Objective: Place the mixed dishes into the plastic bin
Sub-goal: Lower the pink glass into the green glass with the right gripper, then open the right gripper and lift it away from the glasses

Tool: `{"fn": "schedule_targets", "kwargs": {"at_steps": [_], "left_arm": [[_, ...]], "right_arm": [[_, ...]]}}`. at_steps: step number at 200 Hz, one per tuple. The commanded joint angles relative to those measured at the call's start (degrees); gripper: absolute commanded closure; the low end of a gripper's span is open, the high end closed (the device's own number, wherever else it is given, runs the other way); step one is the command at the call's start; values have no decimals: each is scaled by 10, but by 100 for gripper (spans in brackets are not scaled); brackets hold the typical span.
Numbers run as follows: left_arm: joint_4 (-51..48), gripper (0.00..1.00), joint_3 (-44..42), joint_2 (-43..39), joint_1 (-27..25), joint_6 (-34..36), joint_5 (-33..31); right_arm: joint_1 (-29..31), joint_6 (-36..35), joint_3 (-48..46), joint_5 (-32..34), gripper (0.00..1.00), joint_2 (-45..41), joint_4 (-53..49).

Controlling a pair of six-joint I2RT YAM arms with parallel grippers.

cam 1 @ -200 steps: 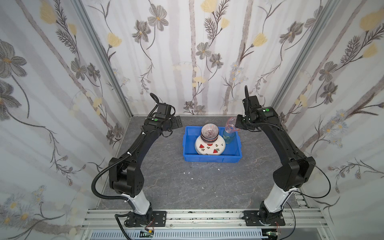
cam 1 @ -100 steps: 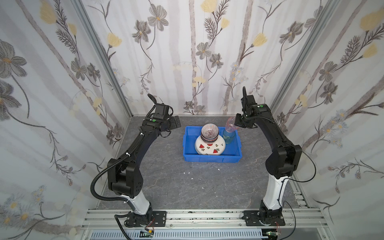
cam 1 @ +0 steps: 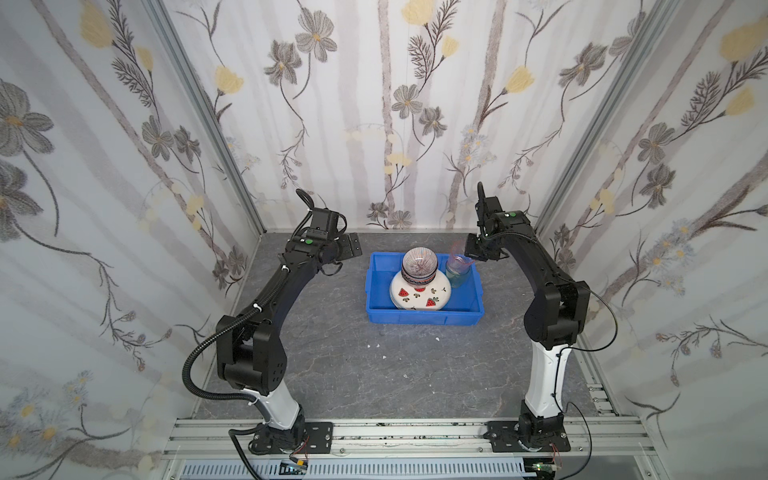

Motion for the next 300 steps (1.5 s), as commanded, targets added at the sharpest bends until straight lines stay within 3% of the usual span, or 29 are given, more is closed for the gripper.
{"fn": "schedule_targets", "kwargs": {"at_steps": [1, 160, 300], "left_arm": [[9, 0, -1, 1, 1, 4, -6], [9, 0, -2, 3, 0, 3, -6], [9, 0, -1, -5, 13, 0, 1]], "right_arm": [[-2, -3, 5, 21, 100, 8, 9], [-1, -3, 6, 36, 100, 45, 19], [-1, -1, 5, 48, 74, 17, 15]]}}
